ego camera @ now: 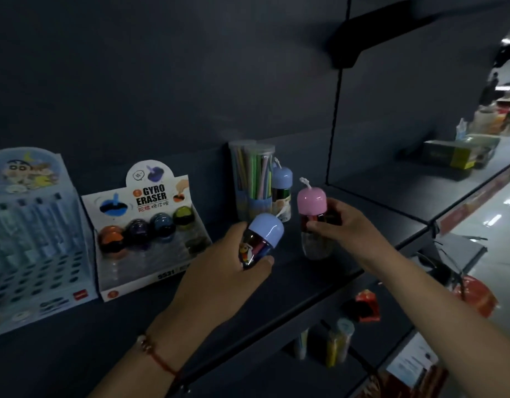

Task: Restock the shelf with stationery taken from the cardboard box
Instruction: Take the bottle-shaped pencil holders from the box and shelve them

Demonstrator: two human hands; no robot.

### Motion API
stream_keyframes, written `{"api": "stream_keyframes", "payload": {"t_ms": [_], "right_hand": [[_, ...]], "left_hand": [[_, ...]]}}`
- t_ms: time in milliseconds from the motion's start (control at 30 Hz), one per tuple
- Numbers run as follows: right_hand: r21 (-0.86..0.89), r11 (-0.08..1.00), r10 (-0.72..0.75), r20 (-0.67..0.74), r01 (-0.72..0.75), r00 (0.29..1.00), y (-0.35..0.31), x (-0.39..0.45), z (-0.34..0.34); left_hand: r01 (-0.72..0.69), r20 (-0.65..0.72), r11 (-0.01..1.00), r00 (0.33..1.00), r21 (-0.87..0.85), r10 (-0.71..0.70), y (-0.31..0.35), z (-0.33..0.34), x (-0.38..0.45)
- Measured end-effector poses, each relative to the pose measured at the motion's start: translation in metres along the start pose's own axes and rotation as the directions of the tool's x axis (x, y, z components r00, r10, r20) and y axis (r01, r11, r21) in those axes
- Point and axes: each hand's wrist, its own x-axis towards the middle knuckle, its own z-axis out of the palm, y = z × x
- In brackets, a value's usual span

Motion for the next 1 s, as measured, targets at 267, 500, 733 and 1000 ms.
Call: {"api": "stream_keyframes", "payload": {"t_ms": [267, 500, 733, 1000], "right_hand": [[0.014, 0.995, -0.104, 0.15, 0.103, 0.983, 0.021, 0.063, -0.011], [0.002, 0.983, -0.185, 0.142, 0.186, 0.972, 0.047, 0.076, 0.001], [0.008, 0.979, -0.202, 0.115, 0.203, 0.973, 0.053, 0.079, 0.0], [-0.059, 0.889, -0.457, -0.05, 0.454, 0.888, 0.024, 0.029, -0.006]], "left_hand": [[-0.014, -0.084, 1.0, 0.996, -0.016, 0.012, 0.0, 0.03, 0.018], [0.038, -0.183, 0.998, 0.982, -0.049, -0.047, -0.003, 0.032, 0.029], [0.08, -0.226, 0.995, 0.97, -0.058, -0.091, -0.007, 0.037, 0.035], [0.086, -0.213, 0.977, 0.969, -0.196, -0.128, 0.007, 0.042, 0.029]]}}
